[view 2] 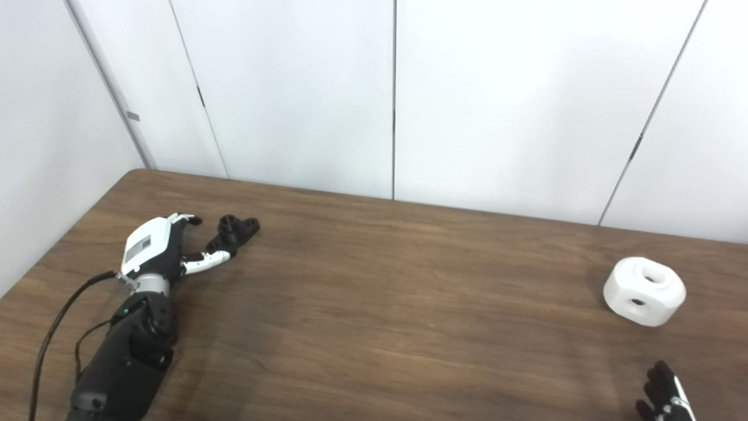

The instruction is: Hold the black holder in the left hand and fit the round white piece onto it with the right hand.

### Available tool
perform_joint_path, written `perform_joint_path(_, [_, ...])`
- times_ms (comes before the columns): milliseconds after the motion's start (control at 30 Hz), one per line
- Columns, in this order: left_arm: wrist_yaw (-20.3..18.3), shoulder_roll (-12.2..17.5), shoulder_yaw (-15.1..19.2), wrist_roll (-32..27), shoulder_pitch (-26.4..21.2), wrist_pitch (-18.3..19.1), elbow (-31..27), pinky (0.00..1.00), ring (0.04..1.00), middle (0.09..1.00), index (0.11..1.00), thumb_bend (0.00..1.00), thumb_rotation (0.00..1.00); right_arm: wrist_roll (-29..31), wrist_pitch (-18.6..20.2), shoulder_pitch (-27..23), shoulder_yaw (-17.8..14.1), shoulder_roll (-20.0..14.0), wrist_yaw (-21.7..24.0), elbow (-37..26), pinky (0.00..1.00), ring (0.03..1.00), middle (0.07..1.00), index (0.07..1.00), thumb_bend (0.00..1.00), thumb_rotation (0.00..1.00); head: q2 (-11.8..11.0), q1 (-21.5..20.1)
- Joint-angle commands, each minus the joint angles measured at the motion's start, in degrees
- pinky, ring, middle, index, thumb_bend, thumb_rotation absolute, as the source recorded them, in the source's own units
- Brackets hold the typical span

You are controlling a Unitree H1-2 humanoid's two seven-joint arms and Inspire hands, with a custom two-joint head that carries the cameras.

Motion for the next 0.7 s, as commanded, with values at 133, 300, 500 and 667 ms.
perform_joint_path(133, [1.8, 2.2, 0.0, -0.8, -3.2, -0.3, 1.1, 1.0, 0.969, 0.927, 0.82, 0.84, 0.46, -0.1, -0.1, 0.4, -0.4, -1.1, 0.0, -1.6, 0.98, 1.0, 0.997, 0.992, 0.52, 1.0, 0.2, -0.1])
perform_joint_path(300, [2.7, 2.4, -0.5, -2.0, -3.8, -1.1, 2.6, 1.0, 0.956, 0.91, 0.811, 0.84, 0.46, -0.7, 0.1, 0.7, -0.5, -1.1, -0.2, -2.0, 0.99, 0.998, 0.991, 0.988, 0.54, 1.0, 0.5, -0.3])
perform_joint_path(500, [2.5, 2.5, -1.5, -3.2, -4.6, -1.6, 3.0, 1.0, 0.967, 0.912, 0.797, 0.83, 0.46, -1.4, -0.2, 0.9, -0.6, -1.0, -0.3, -2.1, 0.99, 0.993, 0.989, 0.987, 0.53, 1.0, 0.7, -0.4])
perform_joint_path(667, [1.8, 2.5, -2.5, -3.4, -5.5, -0.6, 3.1, 1.0, 0.968, 0.914, 0.79, 0.83, 0.47, -1.4, -0.2, 1.3, -0.7, -1.0, -0.2, -2.3, 0.99, 0.996, 0.992, 0.991, 0.53, 1.0, 1.1, -0.7])
